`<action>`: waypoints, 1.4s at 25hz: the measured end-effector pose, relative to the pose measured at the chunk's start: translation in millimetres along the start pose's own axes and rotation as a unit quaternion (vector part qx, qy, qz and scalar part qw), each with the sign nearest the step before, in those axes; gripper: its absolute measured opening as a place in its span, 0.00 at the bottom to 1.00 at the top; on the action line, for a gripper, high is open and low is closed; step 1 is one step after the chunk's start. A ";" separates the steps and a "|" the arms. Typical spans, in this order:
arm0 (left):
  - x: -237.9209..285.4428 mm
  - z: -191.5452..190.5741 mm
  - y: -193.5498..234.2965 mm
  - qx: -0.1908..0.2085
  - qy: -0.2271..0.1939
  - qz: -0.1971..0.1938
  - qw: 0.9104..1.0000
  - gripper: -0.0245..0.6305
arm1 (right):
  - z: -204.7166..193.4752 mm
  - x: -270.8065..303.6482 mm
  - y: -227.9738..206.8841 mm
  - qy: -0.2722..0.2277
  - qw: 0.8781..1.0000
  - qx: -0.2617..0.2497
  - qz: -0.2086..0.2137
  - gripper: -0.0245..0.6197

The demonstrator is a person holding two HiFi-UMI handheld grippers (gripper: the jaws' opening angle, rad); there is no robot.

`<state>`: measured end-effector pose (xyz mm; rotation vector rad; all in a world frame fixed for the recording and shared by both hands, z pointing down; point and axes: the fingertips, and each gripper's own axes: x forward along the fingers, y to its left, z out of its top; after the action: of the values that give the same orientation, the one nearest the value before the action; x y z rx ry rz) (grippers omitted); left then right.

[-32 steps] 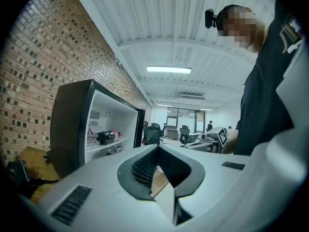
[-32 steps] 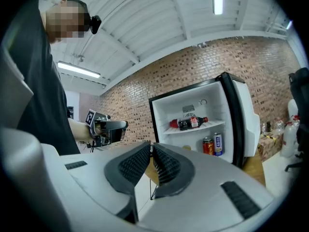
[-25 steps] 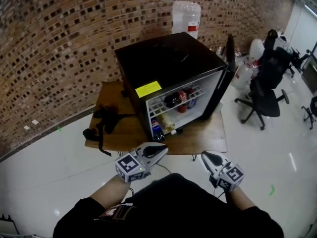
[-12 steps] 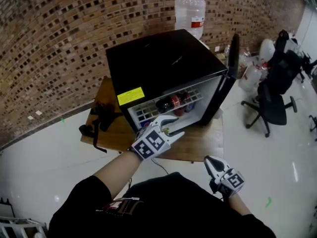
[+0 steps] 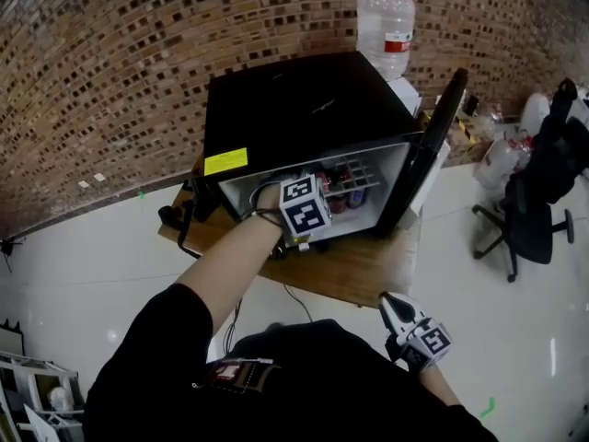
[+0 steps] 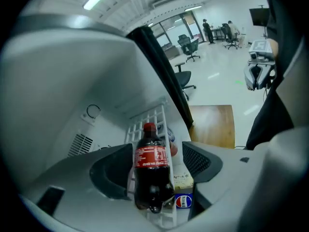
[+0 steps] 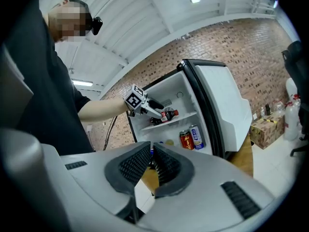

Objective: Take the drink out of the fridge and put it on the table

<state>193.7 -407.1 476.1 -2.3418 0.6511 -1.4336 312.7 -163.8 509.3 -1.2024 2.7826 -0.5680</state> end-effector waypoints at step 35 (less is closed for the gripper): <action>-30.1 62.1 -114.7 -0.087 -0.332 -0.140 0.929 0.51 | -7.6 -14.4 -78.0 0.001 0.995 -0.044 -0.090 0.10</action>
<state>261.9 -292.1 481.9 -2.9076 0.2622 -0.5876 375.2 -200.2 542.7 -1.4827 2.7447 -0.4615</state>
